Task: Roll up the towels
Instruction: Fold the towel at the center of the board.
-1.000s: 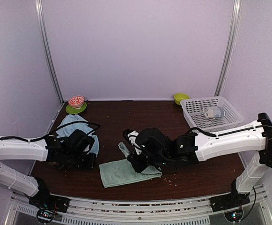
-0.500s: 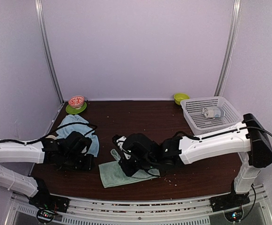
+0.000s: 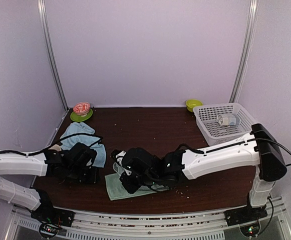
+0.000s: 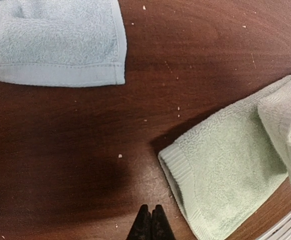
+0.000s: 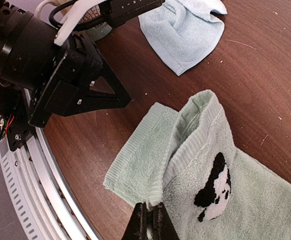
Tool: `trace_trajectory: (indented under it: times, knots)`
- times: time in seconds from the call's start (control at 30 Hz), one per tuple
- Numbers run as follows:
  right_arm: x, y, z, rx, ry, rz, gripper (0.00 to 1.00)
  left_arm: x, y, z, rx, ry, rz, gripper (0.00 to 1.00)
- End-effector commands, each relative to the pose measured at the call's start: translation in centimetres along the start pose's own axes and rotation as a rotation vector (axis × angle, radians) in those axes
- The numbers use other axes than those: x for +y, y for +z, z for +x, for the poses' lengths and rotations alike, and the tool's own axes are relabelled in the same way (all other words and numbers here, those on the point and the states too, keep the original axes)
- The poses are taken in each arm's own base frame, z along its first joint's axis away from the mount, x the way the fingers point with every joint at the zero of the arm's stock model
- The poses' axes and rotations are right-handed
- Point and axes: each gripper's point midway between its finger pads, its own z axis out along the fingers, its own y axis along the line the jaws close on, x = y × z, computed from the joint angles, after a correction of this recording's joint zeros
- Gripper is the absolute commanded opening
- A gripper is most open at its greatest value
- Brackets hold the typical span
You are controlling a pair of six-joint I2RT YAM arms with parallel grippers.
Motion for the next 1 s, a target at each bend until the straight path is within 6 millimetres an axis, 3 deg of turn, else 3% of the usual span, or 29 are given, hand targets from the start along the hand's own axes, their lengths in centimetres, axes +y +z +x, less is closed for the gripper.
trace_trajectory:
  times: [0.0,0.17,0.37,0.57,0.67,0.97]
  knots:
    - [1.1,0.2,-0.6,-0.009,-0.015,-0.019,0.00,0.0,-0.2,-0.4,-0.024,-0.017,0.014,0.00]
    - [1.7,0.7,-0.4,0.000,-0.020,-0.030,0.00,0.0,-0.1,-0.2,-0.022,-0.019,0.013,0.00]
    - [2.1,-0.1,-1.7,-0.053,-0.013,-0.029,0.00,0.1,0.0,-0.1,-0.016,-0.021,0.013,0.00]
    - [2.1,0.3,-1.6,-0.047,-0.016,-0.018,0.00,-1.3,-0.1,-0.4,-0.032,-0.038,0.093,0.00]
    - [2.0,0.4,-1.3,-0.043,-0.013,-0.015,0.00,-2.1,0.7,0.2,-0.006,-0.052,0.141,0.00]
    - [2.0,0.5,-1.2,-0.043,-0.007,-0.019,0.00,-1.1,3.2,2.2,0.081,-0.078,0.100,0.00]
